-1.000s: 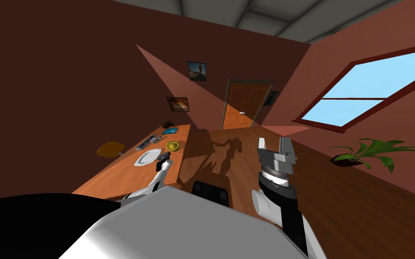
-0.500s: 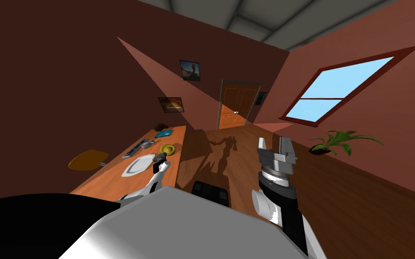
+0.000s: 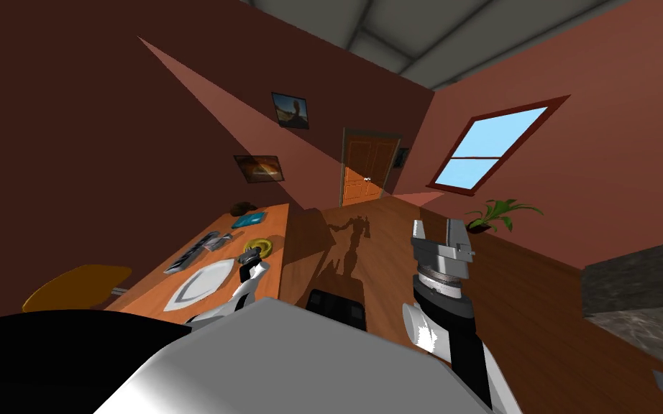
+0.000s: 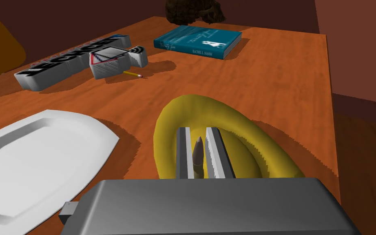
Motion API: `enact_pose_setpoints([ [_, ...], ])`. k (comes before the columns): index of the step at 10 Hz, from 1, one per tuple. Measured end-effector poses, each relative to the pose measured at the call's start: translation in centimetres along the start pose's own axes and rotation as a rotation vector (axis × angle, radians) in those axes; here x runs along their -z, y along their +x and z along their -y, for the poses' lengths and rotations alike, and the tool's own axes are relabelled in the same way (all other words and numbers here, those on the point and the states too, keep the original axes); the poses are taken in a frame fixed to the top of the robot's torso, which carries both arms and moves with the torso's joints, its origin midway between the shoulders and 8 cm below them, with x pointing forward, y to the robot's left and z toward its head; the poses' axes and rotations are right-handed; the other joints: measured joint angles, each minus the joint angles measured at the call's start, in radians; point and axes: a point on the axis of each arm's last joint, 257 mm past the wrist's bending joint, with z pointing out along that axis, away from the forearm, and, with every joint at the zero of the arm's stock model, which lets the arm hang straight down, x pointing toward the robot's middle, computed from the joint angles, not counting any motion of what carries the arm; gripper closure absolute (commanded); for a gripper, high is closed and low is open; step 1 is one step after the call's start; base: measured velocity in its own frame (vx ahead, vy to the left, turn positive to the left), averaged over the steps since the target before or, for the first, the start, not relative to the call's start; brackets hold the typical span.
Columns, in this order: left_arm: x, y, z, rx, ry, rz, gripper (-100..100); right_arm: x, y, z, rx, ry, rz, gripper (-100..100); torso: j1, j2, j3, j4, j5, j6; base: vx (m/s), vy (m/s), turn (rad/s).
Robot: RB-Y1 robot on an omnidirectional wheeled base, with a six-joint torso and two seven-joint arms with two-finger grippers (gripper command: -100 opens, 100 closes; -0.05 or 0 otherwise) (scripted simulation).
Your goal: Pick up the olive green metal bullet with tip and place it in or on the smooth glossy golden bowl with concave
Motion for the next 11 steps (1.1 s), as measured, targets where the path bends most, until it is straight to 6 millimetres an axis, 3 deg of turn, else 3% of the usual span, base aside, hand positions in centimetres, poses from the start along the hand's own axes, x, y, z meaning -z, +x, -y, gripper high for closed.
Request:
enact_pose_setpoints([
  [5,0.3,-0.4,4.1,0.018,0.045,-0.021,100,0.0,0.0,0.0,0.000,0.000,0.000,0,0.001,-0.001,0.000,0.000,0.000,0.000,0.038,0.077,-0.188],
  [7,0.1,-0.6,4.4,0.015,0.049,-0.017,100,0.0,0.0,0.0,0.000,0.000,0.000,0,-0.003,0.001,0.000,0.000,0.000,-0.001,0.004,0.014,0.001],
  [8,0.1,-0.6,4.5,0.016,0.049,-0.017,-100,0.0,0.0,0.0,0.000,0.000,0.000,0,-0.004,0.002,0.001,0.000,-0.001,-0.001,0.000,0.000,0.000],
  [11,0.1,-0.6,4.5,0.015,0.049,-0.017,-100,0.0,0.0,0.0,0.000,0.000,0.000,0,-0.006,0.002,0.001,0.000,-0.001,-0.001,0.000,0.000,0.000],
])
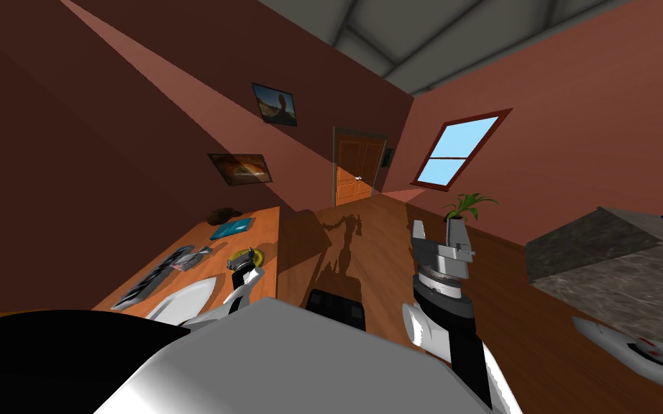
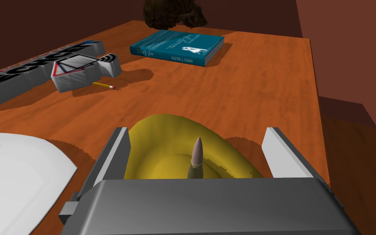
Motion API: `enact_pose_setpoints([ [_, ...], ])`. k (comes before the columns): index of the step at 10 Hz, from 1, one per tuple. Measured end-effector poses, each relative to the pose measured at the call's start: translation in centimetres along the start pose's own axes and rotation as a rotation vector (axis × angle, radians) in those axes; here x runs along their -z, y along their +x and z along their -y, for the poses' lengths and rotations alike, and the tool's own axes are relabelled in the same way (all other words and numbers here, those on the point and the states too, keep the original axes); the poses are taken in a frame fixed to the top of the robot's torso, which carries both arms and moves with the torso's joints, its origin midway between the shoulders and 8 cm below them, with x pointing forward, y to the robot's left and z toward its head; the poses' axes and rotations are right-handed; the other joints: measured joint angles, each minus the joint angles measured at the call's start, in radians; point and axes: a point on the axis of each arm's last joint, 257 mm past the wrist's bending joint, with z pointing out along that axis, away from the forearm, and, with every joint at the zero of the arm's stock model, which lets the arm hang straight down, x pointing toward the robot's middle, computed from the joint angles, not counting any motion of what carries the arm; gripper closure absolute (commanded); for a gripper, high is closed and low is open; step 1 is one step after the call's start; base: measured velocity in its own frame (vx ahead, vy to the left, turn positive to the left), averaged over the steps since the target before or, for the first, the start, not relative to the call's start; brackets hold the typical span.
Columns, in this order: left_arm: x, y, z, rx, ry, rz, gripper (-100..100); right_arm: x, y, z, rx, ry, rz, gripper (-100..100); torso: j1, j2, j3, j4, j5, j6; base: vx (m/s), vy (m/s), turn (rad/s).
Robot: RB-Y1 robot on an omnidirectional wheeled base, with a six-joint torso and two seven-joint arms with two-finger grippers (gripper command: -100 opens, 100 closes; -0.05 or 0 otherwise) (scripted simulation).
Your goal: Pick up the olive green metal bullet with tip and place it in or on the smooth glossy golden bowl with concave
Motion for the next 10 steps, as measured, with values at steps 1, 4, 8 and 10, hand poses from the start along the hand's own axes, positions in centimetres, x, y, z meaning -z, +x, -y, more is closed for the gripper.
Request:
enact_pose_setpoints([
  [1,0.0,0.0,0.0,0.000,0.000,0.000,-100,0.0,0.0,0.0,0.000,0.000,0.000,0,0.000,0.000,0.000,0.000,0.000,0.000,0.000,0.000,0.000],
  [4,0.2,-0.3,-1.8,0.001,-0.021,0.006,-100,0.0,0.0,0.0,0.000,0.000,0.000,0,0.001,0.000,0.000,0.000,0.000,-0.001,-0.013,0.014,0.144],
  [8,1.1,-0.1,-6.8,-0.004,-0.075,0.017,-100,0.0,0.0,0.0,0.000,0.000,0.000,0,0.001,0.001,0.001,0.000,0.000,0.000,-0.016,0.020,0.099],
  [10,1.1,0.0,-9.1,-0.001,-0.097,0.019,-100,0.0,0.0,0.0,0.000,0.000,0.000,0,0.001,0.000,0.000,0.000,0.000,-0.001,-0.014,0.022,0.219],
])
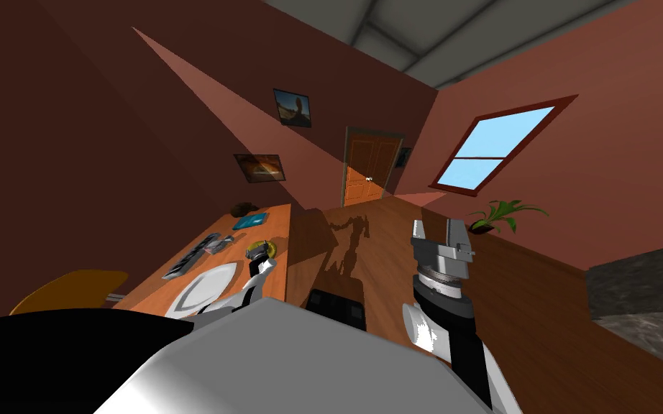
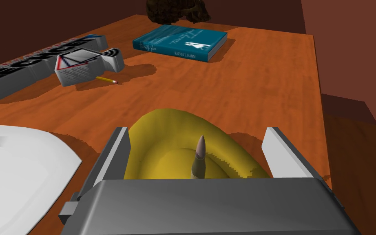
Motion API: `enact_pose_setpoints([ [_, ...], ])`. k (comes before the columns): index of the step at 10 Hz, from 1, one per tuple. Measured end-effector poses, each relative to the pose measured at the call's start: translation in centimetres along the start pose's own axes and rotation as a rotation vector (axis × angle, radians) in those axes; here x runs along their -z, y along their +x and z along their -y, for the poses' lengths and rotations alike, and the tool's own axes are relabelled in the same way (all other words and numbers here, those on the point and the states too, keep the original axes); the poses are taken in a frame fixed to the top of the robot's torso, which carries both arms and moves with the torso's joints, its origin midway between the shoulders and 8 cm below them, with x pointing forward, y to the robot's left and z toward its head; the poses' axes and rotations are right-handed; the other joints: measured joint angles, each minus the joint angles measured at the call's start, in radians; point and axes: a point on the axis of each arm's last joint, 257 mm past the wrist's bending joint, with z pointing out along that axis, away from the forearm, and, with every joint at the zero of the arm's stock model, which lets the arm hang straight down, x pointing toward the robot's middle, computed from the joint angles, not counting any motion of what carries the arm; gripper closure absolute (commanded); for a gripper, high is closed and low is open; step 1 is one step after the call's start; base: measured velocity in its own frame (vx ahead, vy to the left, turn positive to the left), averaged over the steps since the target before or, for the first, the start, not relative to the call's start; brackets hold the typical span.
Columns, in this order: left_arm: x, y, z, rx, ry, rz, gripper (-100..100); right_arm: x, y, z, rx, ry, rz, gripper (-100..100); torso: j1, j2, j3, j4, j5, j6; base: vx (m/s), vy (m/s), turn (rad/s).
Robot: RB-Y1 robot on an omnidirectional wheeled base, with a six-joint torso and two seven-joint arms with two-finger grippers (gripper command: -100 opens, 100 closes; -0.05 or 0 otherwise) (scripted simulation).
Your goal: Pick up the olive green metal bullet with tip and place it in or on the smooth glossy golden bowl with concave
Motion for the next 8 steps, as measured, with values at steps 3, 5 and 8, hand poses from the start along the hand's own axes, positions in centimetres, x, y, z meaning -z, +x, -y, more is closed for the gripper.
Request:
enact_pose_setpoints([
  [3,1.0,0.1,-4.1,0.002,-0.039,0.004,-100,0.0,0.0,0.0,0.000,0.000,0.000,0,0.000,0.001,0.000,0.000,0.000,0.000,-0.022,0.028,0.243],
  [5,1.7,1.3,-8.4,-0.007,-0.091,-0.002,-100,0.0,0.0,0.0,0.000,0.000,0.000,0,-0.001,0.001,0.000,0.000,0.000,0.001,-0.013,0.008,0.044],
  [8,1.7,1.2,-11.4,-0.008,-0.125,0.002,-100,0.0,0.0,0.0,0.000,0.000,0.000,0,-0.003,-0.003,-0.001,0.000,0.000,0.001,0.022,-0.010,0.092],
])
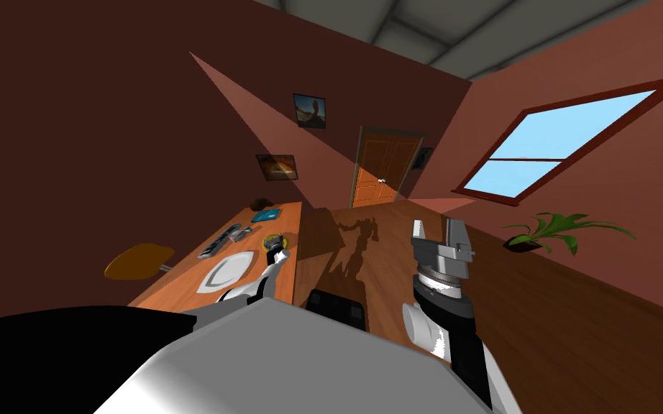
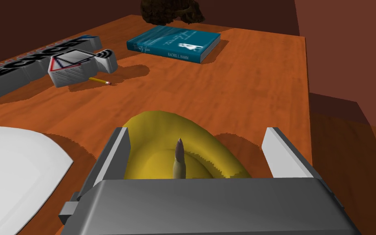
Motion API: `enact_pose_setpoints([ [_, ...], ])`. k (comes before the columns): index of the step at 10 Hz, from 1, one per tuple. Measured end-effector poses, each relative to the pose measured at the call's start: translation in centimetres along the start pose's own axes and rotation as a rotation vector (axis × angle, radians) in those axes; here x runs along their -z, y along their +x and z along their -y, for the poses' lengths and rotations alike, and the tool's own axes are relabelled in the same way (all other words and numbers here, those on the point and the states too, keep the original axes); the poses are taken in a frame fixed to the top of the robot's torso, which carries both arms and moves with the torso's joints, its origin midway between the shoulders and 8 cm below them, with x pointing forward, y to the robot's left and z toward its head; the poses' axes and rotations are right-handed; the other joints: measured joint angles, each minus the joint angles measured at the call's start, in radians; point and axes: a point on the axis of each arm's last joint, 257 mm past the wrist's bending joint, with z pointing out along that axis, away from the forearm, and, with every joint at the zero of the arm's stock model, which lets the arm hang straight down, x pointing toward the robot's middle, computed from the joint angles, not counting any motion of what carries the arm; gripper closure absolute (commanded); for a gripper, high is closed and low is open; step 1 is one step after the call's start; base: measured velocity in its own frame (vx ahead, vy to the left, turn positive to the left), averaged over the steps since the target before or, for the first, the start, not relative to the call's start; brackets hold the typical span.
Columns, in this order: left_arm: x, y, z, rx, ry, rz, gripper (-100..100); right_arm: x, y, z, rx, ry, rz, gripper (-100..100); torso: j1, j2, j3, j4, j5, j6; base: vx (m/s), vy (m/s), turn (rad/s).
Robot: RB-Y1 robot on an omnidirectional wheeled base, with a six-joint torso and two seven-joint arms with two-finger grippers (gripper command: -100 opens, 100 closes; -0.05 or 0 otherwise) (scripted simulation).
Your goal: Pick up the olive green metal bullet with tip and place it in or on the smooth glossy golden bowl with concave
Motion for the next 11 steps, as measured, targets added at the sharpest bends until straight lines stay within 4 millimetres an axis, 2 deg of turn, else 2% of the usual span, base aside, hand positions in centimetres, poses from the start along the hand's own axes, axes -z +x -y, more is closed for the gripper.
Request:
enact_pose_setpoints([
  [1,0.0,0.3,-1.1,-0.001,-0.012,-0.002,-100,0.0,0.0,0.0,0.000,0.000,0.000,0,0.000,0.000,0.000,0.000,0.000,0.000,0.006,-0.003,0.024],
  [2,0.1,0.4,-1.4,-0.002,-0.016,-0.001,-100,0.0,0.0,0.0,0.000,0.000,0.000,0,0.001,0.001,0.001,0.000,0.000,0.000,0.026,-0.015,0.138],
  [3,0.3,1.1,-3.8,0.001,-0.041,-0.004,-100,0.0,0.0,0.0,0.000,0.000,0.000,0,0.000,0.000,0.000,0.000,0.000,0.000,0.026,-0.010,0.095],
  [4,0.5,1.4,-4.9,-0.005,-0.055,-0.005,-100,0.0,0.0,0.0,0.000,0.000,0.000,0,0.000,0.001,0.000,0.000,0.000,0.000,-0.009,0.003,-0.028],
  [11,0.6,1.4,-5.2,-0.008,-0.061,-0.005,-100,0.0,0.0,0.0,0.000,0.000,0.000,0,0.001,0.002,0.001,0.000,0.000,0.000,0.000,-0.001,0.008],
])
